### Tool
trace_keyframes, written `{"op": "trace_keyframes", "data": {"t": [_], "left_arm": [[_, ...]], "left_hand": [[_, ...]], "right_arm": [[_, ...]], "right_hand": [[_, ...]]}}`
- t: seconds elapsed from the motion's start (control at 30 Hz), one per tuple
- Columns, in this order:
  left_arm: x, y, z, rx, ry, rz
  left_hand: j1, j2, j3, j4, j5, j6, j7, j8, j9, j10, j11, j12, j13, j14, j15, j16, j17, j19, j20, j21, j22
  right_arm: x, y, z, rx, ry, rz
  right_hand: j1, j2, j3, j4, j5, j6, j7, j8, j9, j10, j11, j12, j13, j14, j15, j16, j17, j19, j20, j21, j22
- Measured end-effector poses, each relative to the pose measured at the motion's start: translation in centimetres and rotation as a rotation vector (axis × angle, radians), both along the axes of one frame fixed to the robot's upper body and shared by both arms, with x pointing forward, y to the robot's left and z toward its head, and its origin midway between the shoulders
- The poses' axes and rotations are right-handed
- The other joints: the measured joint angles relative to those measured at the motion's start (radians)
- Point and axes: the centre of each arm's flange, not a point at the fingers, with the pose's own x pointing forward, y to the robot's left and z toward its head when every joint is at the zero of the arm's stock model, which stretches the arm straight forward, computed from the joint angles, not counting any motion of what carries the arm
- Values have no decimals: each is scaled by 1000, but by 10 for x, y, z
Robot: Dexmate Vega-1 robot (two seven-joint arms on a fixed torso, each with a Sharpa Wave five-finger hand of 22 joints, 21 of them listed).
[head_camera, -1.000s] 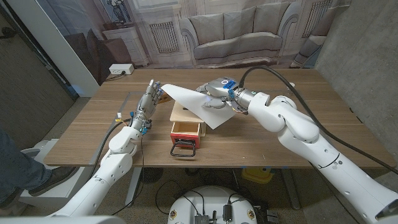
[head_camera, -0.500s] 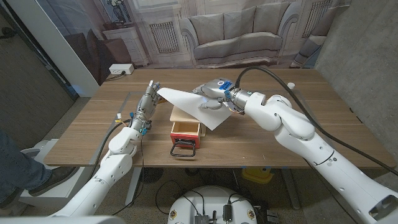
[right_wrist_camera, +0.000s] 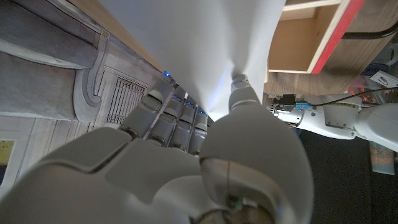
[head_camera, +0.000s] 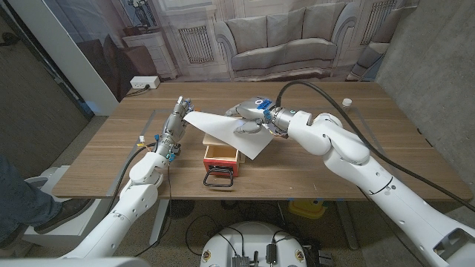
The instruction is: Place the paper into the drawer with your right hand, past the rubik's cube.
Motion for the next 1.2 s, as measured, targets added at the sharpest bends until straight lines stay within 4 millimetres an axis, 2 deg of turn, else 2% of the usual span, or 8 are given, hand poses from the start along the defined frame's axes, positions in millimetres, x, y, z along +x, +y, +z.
{"op": "trace_keyframes", "data": {"t": [0.6,1.2], "left_arm": [[1,1,0,-2,-1,-2],[3,-2,1,-4,1,-3]], "left_hand": [[0,0,-4,-4,0,0,0,0,0,0,0,0,0,0,0,0,0,0,0,0,0],[4,4,-4,-4,0,0,0,0,0,0,0,0,0,-2,-2,0,0,0,0,0,0]], "right_arm": [[15,15,-9,-17,45,36],[34,18,-19,-13,91,41]], "right_hand": [[0,0,-3,3,0,0,0,-4,0,0,0,0,0,0,0,0,0,-5,5,-1,0],[-6,5,-3,3,0,0,0,-4,0,0,0,-8,0,0,0,0,0,-7,4,-4,0]]}}
